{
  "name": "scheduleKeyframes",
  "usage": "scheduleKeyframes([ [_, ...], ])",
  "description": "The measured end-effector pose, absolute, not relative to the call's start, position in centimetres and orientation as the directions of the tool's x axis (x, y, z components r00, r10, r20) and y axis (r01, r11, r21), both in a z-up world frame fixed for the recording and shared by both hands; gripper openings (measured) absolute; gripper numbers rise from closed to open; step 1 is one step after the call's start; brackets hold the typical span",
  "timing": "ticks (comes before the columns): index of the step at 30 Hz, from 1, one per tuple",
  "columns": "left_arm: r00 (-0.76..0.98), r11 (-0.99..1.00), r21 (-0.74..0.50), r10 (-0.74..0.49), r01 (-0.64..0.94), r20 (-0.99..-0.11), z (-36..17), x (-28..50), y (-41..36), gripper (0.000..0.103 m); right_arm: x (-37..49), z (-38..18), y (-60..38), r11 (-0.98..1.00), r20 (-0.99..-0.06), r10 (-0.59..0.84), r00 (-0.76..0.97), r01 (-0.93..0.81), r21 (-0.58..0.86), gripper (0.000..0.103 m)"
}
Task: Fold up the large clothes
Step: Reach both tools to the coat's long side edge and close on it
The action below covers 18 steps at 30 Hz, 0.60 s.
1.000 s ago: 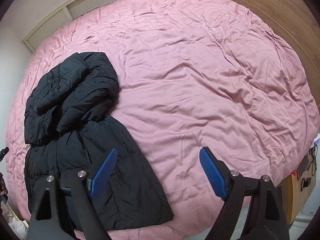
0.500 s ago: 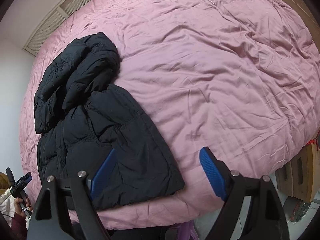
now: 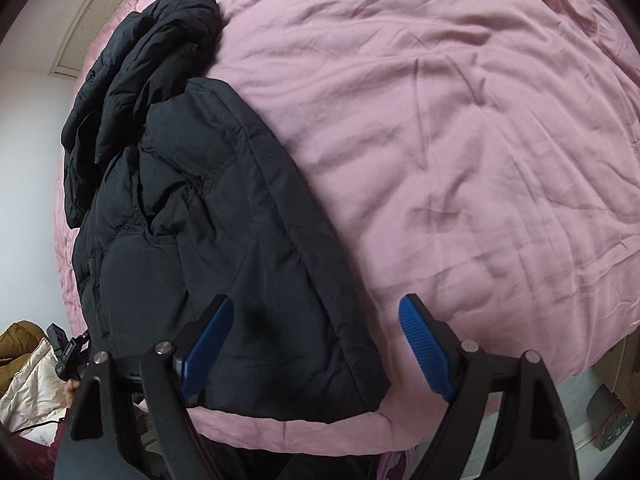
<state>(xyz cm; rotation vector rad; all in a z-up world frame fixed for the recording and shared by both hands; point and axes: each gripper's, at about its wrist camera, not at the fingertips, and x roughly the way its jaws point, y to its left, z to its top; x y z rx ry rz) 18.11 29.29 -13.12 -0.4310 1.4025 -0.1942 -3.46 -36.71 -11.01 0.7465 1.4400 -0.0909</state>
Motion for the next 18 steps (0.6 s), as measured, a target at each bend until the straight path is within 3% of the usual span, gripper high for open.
scheduleKeyframes([
  [7, 0.175, 0.873, -0.459, -0.432, -0.166, -0.885, -13.7, 16.7, 29.2, 0.086, -2.6, -13.4, -35.8, 0.728, -0.858, 0.480, 0.186, 0.461, 0.507, 0.085],
  [18, 0.130, 0.857, -0.495, -0.479, -0.146, -0.868, -14.6, 15.7, 26.7, 0.087, -1.7, -14.5, -33.5, 0.736, -0.833, 0.536, 0.135, 0.409, 0.540, 0.085],
])
